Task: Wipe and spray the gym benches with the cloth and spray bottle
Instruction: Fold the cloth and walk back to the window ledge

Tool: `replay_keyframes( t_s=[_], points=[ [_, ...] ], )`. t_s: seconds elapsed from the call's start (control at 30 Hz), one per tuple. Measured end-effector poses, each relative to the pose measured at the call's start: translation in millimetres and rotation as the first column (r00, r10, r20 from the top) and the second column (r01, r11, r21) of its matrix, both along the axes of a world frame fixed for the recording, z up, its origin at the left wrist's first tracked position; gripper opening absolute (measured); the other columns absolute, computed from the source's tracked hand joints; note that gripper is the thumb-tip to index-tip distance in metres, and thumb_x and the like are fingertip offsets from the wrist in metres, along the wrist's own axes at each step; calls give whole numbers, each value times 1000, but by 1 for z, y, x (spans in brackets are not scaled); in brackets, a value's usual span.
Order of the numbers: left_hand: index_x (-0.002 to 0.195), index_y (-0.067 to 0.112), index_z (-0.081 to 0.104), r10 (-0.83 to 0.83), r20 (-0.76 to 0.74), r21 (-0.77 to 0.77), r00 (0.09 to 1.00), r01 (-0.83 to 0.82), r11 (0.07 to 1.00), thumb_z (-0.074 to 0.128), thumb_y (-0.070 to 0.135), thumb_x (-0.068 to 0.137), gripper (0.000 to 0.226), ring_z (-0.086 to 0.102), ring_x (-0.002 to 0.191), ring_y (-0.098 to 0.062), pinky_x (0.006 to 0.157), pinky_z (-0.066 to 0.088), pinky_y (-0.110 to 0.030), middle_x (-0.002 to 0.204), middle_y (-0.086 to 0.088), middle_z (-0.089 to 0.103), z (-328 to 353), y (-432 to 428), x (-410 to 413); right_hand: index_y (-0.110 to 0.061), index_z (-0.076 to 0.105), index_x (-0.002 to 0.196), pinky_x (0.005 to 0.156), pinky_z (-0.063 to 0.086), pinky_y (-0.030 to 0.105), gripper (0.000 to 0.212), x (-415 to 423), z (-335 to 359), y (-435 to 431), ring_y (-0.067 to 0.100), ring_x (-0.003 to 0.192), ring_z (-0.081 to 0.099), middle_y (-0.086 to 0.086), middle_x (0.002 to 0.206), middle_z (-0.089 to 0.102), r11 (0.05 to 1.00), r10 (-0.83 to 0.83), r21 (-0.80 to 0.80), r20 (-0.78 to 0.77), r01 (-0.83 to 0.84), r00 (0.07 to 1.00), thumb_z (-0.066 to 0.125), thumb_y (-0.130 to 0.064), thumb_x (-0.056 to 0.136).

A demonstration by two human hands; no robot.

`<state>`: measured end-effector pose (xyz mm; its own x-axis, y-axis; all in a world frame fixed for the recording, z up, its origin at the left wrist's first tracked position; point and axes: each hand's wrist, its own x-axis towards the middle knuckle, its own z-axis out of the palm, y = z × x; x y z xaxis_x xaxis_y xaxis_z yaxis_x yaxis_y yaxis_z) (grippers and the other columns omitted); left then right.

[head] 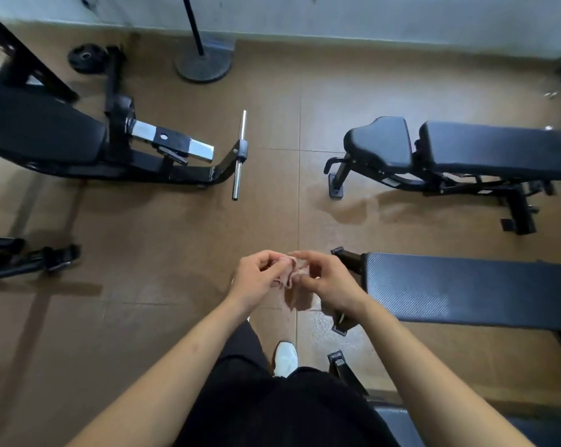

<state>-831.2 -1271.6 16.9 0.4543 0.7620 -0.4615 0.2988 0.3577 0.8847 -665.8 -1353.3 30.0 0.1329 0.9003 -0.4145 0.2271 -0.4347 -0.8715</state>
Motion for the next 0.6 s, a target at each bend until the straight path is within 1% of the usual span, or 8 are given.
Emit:
replay_keyframes(
  t_s=[0.1, 0.17, 0.23, 0.3, 0.37, 0.47, 0.53, 0.6],
  points=[
    [95, 7, 78, -37, 31, -34, 999, 38, 999, 70, 12, 96, 9, 67, 81, -10, 68, 53, -22, 96, -12, 79, -3, 72, 18, -9, 71, 109, 69, 53, 19, 15, 17, 4, 67, 6, 75, 69, 1, 85, 74, 997, -74, -20, 8, 74, 997, 69, -8, 94],
    [99, 8, 78, -87, 60, -39, 994, 89, 995, 73, 16, 95, 11, 71, 86, -14, 74, 57, -27, 97, -10, 79, -6, 124, 28, -2, 68, 103, 63, 49, 16, 9, 28, 7, 112, 3, 67, 67, 1, 79, 70, 992, -119, -38, 6, 120, 993, 69, -5, 94],
    [101, 11, 77, -143, 55, -22, 988, 144, 989, 74, 17, 94, 10, 72, 92, -18, 81, 59, -33, 98, -7, 78, -9, 175, 38, -6, 67, 96, 61, 48, 16, 4, 40, 7, 154, 2, 63, 63, 1, 76, 68, 984, -170, -52, 22, 171, 985, 70, -5, 93],
    [105, 11, 76, -211, 43, 17, 977, 210, 978, 75, 16, 93, 13, 71, 94, -17, 84, 59, -32, 100, -7, 77, -11, 219, 48, -14, 67, 89, 61, 47, 18, 10, 52, 9, 194, 2, 62, 59, -1, 73, 65, 969, -243, -49, 22, 244, 970, 71, -6, 92],
    [111, 16, 74, -318, 2, 62, 948, 317, 946, 78, 27, 91, 23, 70, 100, -13, 86, 59, -26, 106, 0, 75, -9, 260, 64, -19, 68, 87, 63, 48, 20, 12, 67, 14, 232, 4, 64, 58, -1, 72, 65, 953, -300, -34, 22, 301, 954, 73, -8, 91],
    [117, 27, 71, -443, -57, 92, 895, 446, 890, 80, 43, 86, 36, 65, 107, -2, 87, 56, -19, 114, 12, 71, -5, 312, 96, -14, 73, 93, 67, 53, 33, 3, 93, 19, 275, 15, 70, 61, 14, 78, 68, 928, -373, -9, 8, 373, 928, 73, -11, 92],
    [116, 31, 72, -510, -62, 104, 858, 513, 852, 81, 42, 86, 34, 64, 105, 2, 87, 52, -13, 111, 15, 72, -6, 341, 124, -9, 72, 96, 71, 56, 38, 4, 115, 20, 303, 23, 74, 64, 20, 86, 69, 897, -441, 9, -19, 442, 897, 72, -11, 93],
    [111, 30, 73, -544, -54, 82, 837, 547, 833, 82, 32, 87, 25, 66, 99, 0, 83, 48, -10, 103, 12, 74, -10, 369, 157, -5, 70, 97, 71, 58, 37, 5, 143, 18, 330, 21, 78, 67, 22, 90, 70, 838, -544, 2, -81, 546, 835, 70, -8, 94]
  ],
)
